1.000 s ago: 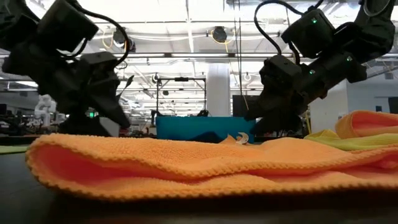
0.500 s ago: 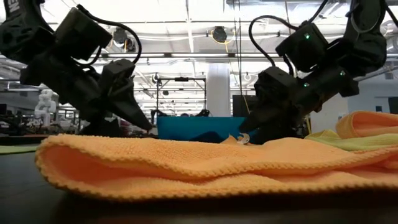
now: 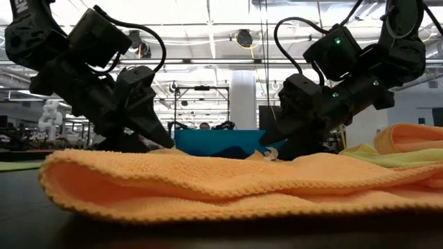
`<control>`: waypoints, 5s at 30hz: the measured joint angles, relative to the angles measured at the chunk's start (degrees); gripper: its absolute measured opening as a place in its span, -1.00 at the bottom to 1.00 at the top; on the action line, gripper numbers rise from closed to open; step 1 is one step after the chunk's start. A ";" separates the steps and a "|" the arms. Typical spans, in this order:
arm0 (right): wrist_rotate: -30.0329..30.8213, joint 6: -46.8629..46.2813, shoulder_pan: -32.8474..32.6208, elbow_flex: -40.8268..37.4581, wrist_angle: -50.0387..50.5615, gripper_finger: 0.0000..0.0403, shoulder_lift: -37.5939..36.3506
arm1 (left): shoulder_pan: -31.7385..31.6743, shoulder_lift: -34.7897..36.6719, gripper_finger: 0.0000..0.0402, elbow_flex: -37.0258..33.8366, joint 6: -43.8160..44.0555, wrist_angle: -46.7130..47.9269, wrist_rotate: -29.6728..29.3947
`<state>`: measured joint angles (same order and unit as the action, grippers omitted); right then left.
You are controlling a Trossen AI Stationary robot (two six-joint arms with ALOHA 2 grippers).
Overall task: Fold microfiber towels
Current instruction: Fold the left orange microfiber cloth
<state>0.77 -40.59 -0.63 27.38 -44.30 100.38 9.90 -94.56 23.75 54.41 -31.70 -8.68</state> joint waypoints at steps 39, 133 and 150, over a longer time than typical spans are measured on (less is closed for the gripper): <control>2.14 9.94 -0.18 -0.37 -2.35 -0.99 0.31 | 2.24 -0.14 -0.96 -0.24 -10.42 -1.86 -6.59; 0.24 22.95 -28.32 2.91 -11.13 -0.84 4.50 | 29.33 -8.96 -0.71 16.65 -40.58 5.14 -15.23; 0.62 23.62 -30.22 2.89 -11.18 -0.28 4.31 | 30.78 -7.20 -0.35 19.13 -39.44 -0.44 -9.42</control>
<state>1.39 -16.97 -30.86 30.26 -55.48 104.69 40.68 -101.77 42.88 14.97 -32.13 -18.10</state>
